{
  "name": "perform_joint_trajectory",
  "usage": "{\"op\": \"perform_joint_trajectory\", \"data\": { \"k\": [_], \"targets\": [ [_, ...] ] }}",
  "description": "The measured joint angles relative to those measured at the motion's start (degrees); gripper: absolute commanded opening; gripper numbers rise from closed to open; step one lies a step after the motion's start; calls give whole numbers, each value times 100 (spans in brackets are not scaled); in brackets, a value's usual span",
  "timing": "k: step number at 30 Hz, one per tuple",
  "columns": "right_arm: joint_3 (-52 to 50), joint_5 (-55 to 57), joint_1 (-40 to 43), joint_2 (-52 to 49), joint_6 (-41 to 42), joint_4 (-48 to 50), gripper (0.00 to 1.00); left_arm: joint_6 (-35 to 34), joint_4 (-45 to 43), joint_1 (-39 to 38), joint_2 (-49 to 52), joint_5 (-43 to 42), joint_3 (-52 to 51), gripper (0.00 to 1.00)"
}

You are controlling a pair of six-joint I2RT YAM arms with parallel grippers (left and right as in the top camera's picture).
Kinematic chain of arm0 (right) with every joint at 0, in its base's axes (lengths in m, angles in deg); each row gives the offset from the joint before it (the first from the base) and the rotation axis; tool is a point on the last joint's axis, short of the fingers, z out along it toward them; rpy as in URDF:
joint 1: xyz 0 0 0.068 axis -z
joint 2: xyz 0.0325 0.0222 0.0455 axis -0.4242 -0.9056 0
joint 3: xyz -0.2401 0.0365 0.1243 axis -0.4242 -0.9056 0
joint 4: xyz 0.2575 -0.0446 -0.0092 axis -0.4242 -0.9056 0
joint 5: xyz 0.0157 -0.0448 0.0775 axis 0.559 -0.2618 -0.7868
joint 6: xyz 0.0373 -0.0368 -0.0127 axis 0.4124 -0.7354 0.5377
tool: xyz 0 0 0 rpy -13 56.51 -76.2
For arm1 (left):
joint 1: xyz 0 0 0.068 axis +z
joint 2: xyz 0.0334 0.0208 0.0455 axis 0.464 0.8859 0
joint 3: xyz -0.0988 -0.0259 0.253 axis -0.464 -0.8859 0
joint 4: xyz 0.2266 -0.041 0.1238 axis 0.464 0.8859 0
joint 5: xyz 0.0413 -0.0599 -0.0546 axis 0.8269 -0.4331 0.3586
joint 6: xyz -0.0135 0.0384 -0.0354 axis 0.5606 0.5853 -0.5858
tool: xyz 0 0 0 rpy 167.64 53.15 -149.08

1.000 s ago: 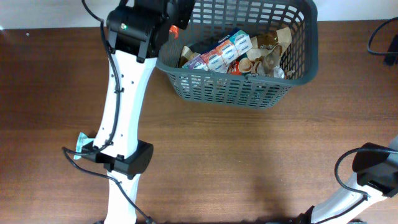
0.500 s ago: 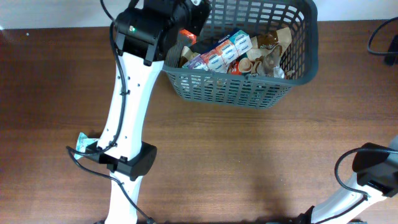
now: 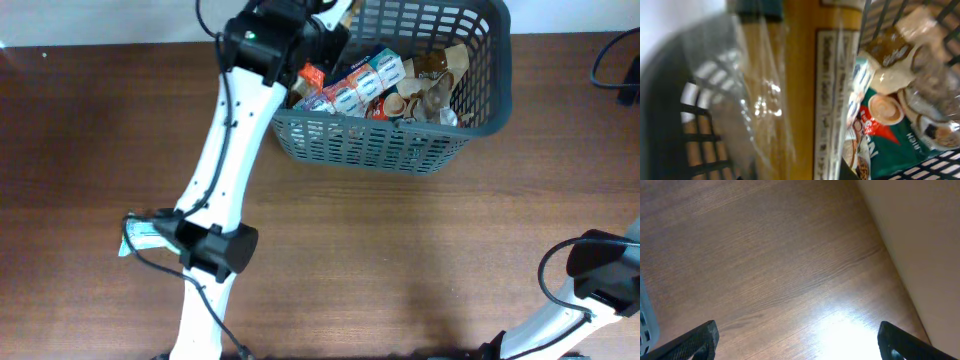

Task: Pack container
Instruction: 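Lower the spaghetti bag into the basket and open the left gripper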

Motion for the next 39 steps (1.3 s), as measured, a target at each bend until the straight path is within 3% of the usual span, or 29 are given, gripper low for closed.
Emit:
{"op": "perform_joint_trajectory", "data": {
  "k": [20,22,27,30,39],
  "targets": [
    [0,2,0,0,2,0,99,-20,326,0,267,-28,-90,2],
    [0,0,0,2,0,0,99,-20,350,0,271,-37,-90,11],
    [0,2,0,0,0,0,99,-24,348,0,297,-44,-90,17],
    [0,0,0,0,2,0,99,-33,348,0,332,-44,-90,33],
    [0,2,0,0,0,0,99,-63,251,0,345,-85,-90,33]
  ]
}}
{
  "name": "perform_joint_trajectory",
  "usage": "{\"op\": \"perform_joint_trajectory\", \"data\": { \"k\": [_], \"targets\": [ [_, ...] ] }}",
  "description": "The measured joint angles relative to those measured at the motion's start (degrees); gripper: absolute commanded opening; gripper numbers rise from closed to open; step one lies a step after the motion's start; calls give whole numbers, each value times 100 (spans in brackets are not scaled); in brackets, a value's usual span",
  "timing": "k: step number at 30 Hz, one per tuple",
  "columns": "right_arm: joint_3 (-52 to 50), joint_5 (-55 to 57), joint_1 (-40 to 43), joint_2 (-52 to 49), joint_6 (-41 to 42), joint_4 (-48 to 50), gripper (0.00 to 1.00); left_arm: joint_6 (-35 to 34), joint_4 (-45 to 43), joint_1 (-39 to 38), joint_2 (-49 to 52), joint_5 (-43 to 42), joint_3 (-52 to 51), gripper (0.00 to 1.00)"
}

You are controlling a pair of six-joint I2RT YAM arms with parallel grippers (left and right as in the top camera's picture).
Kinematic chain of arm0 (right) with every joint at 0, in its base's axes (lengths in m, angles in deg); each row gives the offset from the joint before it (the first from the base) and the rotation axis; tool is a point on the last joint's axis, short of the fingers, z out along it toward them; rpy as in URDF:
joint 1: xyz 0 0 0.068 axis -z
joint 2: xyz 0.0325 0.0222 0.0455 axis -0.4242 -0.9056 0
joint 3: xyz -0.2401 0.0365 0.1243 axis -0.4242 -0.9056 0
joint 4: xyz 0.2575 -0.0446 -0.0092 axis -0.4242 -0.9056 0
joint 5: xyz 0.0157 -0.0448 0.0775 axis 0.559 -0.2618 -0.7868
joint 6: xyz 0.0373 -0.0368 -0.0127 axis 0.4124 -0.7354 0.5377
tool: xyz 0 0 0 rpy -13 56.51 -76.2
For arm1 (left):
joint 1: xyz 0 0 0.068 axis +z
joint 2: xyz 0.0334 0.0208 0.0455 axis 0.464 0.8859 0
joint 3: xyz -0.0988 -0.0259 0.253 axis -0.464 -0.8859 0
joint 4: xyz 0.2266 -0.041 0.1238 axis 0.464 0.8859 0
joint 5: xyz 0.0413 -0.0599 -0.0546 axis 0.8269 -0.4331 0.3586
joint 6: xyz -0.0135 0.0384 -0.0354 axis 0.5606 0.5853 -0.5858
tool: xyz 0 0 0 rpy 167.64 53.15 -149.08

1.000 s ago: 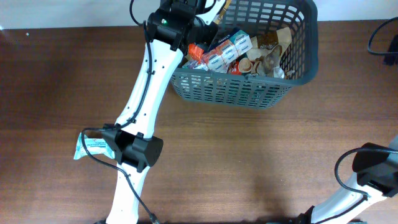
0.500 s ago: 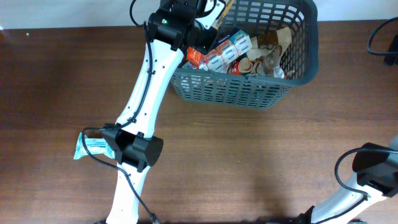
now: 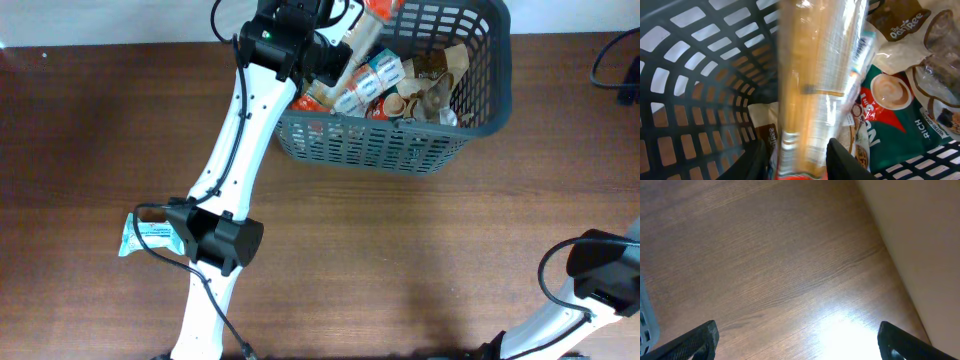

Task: Pack container
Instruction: 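Lower the spaghetti bag into the basket and open the left gripper, then withdraw the left gripper left away from the basket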

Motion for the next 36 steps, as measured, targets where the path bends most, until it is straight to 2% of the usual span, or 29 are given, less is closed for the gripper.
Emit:
{"op": "perform_joint_trajectory", "data": {
  "k": [6,11,15,17,19,22,28,36],
  "targets": [
    [0,-2,0,2,0,0,99,0,2,0,0,0,0,33],
    [0,0,0,0,-2,0,99,-2,-92,0,0,24,0,38],
    [0,-2,0,0,2,0,99,-2,-372,0,0,483,61,40],
    [0,-2,0,0,2,0,99,-2,-472,9,0,817,195,45],
    [0,-2,0,0,-2,0,99,9,-570,37,0,1145,444,58],
    [0,0,0,2,0,0,99,-20,-612,146,0,1499,984,59],
    [0,-2,0,0,2,0,99,-85,-149,616,-46,2140,2140,59],
    [0,-2,0,0,-2,0,99,-494,758,1462,-706,2938,2256,62]
  ]
}}
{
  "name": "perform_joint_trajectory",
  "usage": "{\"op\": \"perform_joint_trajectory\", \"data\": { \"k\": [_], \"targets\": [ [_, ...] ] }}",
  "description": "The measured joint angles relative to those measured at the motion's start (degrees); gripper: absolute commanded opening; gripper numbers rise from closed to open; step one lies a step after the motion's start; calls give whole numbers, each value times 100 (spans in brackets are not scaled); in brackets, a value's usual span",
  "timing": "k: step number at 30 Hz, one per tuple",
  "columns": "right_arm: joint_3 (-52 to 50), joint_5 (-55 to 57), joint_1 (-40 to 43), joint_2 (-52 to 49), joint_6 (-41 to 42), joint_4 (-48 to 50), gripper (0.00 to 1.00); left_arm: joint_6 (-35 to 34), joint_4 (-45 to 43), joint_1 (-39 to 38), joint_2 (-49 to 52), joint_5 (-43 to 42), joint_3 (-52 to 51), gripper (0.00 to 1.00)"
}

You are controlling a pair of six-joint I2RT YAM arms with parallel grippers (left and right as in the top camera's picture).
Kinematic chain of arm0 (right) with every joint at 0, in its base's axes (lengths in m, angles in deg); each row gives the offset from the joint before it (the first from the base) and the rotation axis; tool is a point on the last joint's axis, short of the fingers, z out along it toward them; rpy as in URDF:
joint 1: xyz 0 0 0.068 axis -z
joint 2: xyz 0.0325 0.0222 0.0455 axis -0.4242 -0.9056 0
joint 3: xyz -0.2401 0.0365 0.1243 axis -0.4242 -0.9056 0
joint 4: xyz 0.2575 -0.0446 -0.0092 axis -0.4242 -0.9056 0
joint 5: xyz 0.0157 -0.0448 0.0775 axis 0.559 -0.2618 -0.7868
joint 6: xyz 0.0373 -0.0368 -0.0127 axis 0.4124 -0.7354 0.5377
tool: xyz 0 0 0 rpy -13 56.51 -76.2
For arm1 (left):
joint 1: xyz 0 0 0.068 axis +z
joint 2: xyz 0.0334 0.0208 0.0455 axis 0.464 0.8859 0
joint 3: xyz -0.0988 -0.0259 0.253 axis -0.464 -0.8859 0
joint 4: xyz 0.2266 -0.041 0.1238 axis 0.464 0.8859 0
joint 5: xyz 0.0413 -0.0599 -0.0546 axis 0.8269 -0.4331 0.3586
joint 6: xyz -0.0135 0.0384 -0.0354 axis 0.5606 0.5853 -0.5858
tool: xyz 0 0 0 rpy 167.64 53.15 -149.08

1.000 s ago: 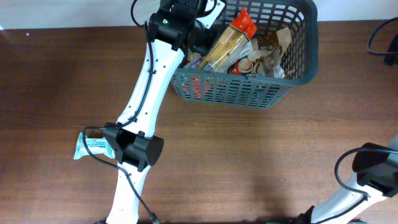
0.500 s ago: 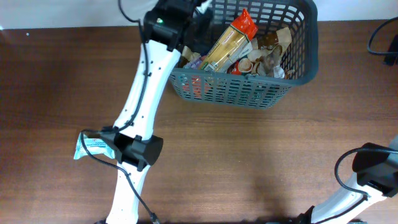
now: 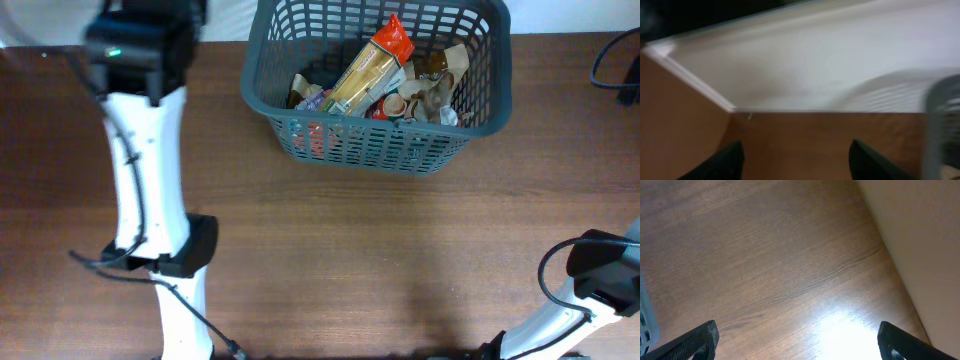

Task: Pack container
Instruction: 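Withdraw the left gripper left away from the basket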

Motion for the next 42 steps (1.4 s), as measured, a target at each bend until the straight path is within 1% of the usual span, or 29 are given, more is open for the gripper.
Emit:
{"op": "perform_joint_trajectory", "data": {
  "k": [2,3,5,6,11,17,20,23,25,29,33,37,40,42],
  "targets": [
    [0,0,0,0,4,-2,99,-315,382,238,-109,83,28,61],
    [0,0,0,0,0,4,99,-549,688,354,-140,109,39,59],
    [0,0,0,0,2,0,99,-1215,1355,636,-164,149,39,51],
    [0,0,0,0,2,0,99,-1582,1641,791,-164,131,26,50],
    [0,2,0,0,2,0,99,-2487,1762,1397,-162,-422,-63,51],
    [0,0,0,0,2,0,99,-2876,1762,1600,-162,-774,-98,51],
    [0,2,0,0,2,0,99,-2846,1762,1676,-164,-859,-258,51],
    [0,0,0,0,2,0,99,-2706,1762,1733,-164,-990,-625,51],
    [0,2,0,2,2,0,99,-2603,1759,1744,-197,-1104,-1019,51],
    [0,2,0,0,2,0,99,-2479,1762,1738,-481,-1261,-2153,53],
    [0,2,0,2,4,0,99,-2374,1770,1744,-1143,-1294,-3357,56],
    [0,0,0,0,0,0,99,-2354,1766,1757,-2155,-1309,-4509,57],
    [0,0,0,0,2,0,99,-2588,1786,1788,-2940,-1305,-5460,57],
    [0,0,0,0,2,2,99,-2942,1784,1856,-3348,-1276,-6157,57]
  ]
}}
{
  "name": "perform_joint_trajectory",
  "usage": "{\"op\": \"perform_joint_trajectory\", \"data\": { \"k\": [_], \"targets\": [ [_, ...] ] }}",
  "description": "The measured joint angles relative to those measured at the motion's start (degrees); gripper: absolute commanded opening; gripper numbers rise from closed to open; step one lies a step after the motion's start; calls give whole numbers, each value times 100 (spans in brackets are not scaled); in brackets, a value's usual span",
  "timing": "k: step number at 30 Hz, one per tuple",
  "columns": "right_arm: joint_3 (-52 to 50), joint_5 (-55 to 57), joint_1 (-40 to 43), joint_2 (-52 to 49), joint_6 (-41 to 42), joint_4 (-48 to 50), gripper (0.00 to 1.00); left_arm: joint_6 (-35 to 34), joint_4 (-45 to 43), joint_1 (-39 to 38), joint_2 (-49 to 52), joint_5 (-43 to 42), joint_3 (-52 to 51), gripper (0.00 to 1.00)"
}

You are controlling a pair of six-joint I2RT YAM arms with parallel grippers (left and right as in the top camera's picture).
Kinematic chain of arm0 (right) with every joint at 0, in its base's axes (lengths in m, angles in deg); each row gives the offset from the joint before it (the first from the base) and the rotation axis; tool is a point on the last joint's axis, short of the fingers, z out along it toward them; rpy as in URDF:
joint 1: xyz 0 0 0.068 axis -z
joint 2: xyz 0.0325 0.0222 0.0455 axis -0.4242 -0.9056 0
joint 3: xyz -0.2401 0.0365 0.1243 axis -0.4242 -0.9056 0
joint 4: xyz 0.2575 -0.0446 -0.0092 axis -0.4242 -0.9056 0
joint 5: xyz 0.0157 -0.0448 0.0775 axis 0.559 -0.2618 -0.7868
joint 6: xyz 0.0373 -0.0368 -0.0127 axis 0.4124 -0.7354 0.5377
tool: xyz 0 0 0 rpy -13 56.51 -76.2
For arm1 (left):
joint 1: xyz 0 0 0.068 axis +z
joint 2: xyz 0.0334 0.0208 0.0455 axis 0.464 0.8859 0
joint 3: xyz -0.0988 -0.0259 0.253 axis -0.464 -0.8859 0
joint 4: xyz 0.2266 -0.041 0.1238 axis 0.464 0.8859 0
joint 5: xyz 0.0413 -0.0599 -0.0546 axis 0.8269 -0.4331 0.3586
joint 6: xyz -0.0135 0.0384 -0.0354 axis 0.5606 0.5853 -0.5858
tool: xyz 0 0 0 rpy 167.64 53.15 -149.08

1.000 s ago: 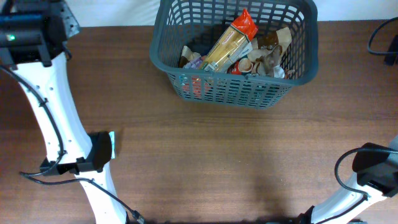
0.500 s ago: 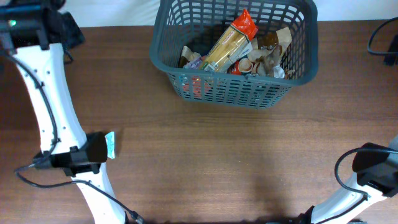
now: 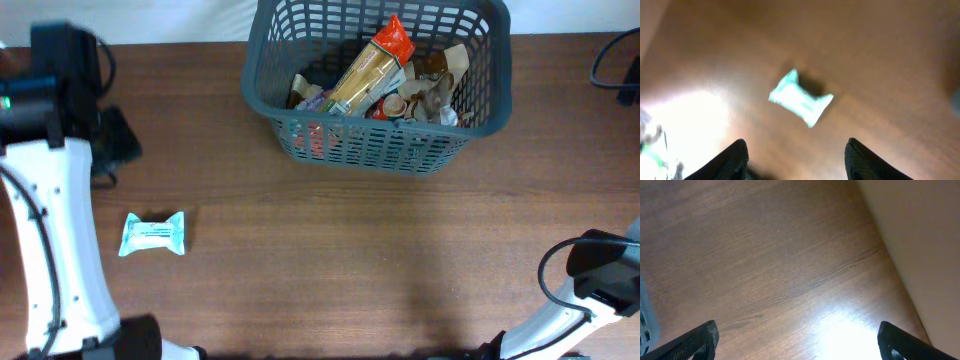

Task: Pack container
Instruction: 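Withdraw the left gripper left away from the basket, then lower the left gripper onto the light-blue wet-wipes pack and close it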

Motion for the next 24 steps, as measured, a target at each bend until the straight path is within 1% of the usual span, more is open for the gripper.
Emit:
{"op": "perform_joint_trajectory", "data": {
  "k": [2,5,7,10,13,16,20,21,24],
  "targets": [
    [0,2,0,2,0,0,99,-389,-48,98,-219,13,-660,57],
    [0,2,0,0,2,-2,99,-1056,-374,254,-289,4,-1718,57],
    [0,2,0,0,0,-2,99,-1484,-780,302,-249,-50,-2380,57],
    [0,2,0,0,0,-2,99,-2006,-1517,299,-240,-190,-3051,58],
    [0,0,0,0,-2,-2,99,-2492,-1989,299,-240,-275,-3397,58],
    [0,2,0,0,0,-2,99,-3101,-2214,299,-240,-334,-3672,58],
    [0,2,0,2,0,-2,99,-3917,-2267,299,-240,-323,-3891,58],
    [0,0,0,0,2,-2,99,-4133,-2267,299,-240,-302,-3945,61],
    [0,2,0,0,2,-2,99,-4658,-2317,306,-243,-245,-4116,62]
  ]
}}
